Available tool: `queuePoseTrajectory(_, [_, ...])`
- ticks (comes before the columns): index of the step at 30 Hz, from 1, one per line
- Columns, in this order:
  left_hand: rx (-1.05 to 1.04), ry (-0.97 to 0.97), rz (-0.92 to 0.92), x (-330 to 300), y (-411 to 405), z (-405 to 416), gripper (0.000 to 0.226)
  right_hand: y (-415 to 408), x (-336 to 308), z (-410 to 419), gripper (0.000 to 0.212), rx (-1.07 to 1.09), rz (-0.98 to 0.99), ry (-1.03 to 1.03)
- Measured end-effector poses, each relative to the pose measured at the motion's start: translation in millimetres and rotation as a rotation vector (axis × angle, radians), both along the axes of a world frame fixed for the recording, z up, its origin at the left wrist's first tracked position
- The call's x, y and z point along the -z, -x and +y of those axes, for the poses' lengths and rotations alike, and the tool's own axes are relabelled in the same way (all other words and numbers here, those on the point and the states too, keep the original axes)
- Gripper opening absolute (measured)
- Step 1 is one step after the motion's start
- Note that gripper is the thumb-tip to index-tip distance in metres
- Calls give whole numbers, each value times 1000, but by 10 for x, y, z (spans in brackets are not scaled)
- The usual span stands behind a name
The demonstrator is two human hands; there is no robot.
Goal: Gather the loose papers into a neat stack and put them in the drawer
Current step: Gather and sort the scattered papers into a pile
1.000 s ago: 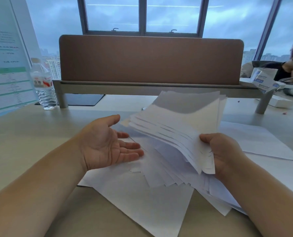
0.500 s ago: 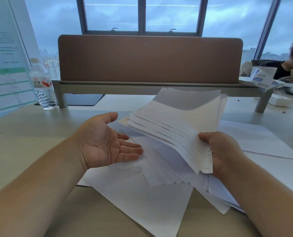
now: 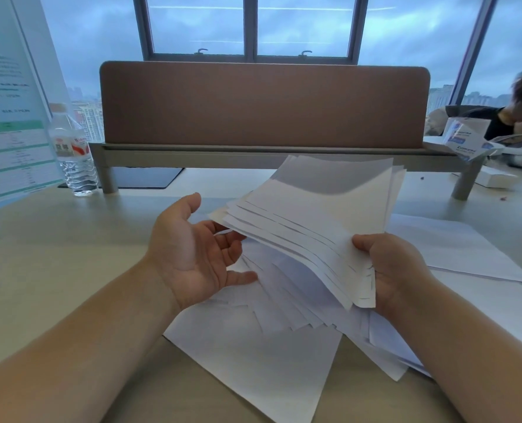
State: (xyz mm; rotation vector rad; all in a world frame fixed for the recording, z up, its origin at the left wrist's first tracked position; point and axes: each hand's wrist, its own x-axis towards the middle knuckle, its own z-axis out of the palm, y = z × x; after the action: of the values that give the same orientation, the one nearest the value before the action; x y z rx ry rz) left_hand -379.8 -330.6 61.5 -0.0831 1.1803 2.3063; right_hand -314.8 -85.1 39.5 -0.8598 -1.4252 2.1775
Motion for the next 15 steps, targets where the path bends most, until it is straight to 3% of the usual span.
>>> queuePoseTrajectory(9, [-46, -65, 71, 139, -43, 191, 59, -22, -18, -16, 21, -11, -2, -10])
queuePoseTrajectory(15, [-188, -19, 15, 143, -45, 229, 57, -46, -33, -36, 23, -12, -10, 7])
